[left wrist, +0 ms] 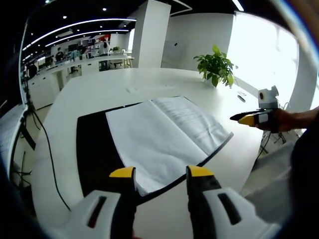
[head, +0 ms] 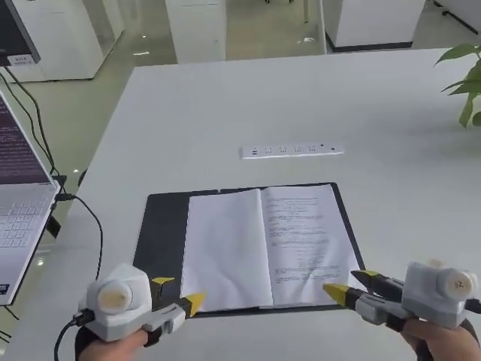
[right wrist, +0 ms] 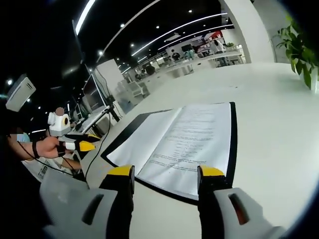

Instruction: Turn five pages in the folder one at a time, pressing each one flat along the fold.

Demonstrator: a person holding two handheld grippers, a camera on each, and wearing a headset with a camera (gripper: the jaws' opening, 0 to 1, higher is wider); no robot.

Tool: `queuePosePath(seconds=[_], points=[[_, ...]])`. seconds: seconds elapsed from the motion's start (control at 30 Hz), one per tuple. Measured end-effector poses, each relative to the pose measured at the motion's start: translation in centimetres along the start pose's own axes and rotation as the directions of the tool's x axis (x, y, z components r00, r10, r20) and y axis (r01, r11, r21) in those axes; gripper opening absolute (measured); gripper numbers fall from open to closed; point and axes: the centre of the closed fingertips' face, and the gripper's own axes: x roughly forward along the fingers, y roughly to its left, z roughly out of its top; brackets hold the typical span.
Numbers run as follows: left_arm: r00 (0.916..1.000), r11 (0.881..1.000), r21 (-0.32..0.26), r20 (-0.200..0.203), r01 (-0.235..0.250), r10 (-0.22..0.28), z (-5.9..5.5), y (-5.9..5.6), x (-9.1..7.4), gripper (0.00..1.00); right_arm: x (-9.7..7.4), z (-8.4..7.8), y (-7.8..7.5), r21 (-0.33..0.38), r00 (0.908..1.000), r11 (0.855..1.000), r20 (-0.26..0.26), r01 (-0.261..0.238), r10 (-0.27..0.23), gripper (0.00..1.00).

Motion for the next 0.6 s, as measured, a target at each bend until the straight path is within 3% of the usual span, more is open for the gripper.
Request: queuePosePath(seconds=[0.33,0.6], points=[[0.9985,1.000,-0.005,0.046,-0.029,0.029,1.3,-0.1,-1.6,0.52,-2.3,-0.1,-0.5,0.001,0.9990,0.999,0.015,0.043,-0.043,0.56],[0.9980,0.999,-0.014,0.047,-0.043,0.043,1.3,0.1,-2.5,0.63,-3.6,-0.1,-0.3,-0.008,0.9981,0.998,0.015,0.060,-0.060,0.66]])
